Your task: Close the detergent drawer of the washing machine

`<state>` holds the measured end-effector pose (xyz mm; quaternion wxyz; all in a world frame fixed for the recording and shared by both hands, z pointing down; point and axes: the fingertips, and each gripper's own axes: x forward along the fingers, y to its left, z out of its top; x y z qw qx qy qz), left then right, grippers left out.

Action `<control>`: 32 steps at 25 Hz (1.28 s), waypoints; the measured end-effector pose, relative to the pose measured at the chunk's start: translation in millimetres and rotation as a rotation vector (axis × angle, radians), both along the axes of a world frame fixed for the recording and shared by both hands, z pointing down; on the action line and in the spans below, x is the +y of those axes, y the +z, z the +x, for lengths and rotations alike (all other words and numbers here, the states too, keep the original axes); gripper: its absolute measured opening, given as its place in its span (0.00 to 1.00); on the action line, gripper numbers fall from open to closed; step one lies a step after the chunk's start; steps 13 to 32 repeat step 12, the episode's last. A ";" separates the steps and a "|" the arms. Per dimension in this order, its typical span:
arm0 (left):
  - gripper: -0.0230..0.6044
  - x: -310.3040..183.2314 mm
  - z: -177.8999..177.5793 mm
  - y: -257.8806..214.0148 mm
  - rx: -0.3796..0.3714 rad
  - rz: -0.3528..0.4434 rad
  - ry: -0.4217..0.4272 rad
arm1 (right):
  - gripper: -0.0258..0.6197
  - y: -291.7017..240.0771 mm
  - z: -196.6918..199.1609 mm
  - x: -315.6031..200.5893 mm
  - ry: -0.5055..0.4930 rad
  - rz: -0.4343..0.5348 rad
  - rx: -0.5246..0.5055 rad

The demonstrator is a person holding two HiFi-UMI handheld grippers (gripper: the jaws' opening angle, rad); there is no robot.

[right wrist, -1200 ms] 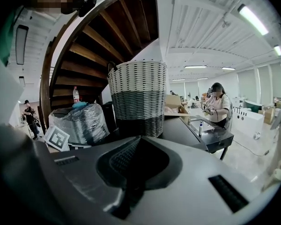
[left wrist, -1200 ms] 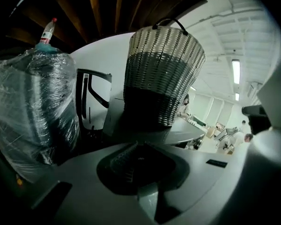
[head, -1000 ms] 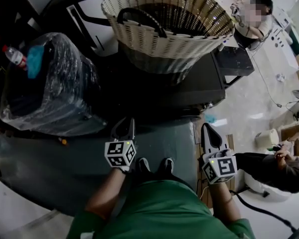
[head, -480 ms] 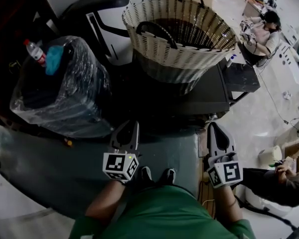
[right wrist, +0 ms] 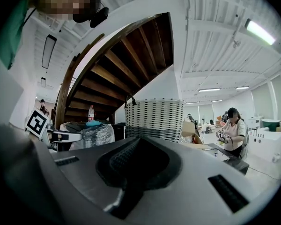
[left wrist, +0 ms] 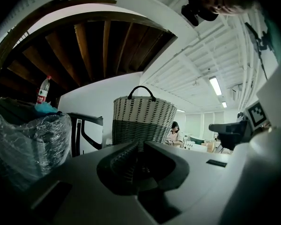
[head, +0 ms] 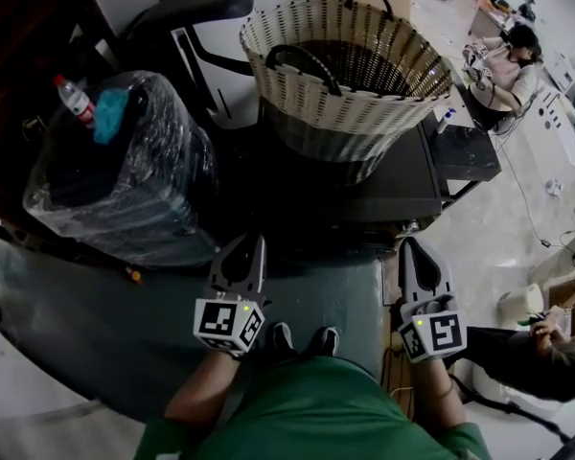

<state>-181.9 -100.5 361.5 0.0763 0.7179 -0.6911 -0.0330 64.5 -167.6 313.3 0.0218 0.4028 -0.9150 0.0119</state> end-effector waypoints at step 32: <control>0.12 -5.8 5.7 12.6 0.019 -0.016 0.075 | 0.08 13.5 -1.3 -1.4 0.042 -0.036 0.001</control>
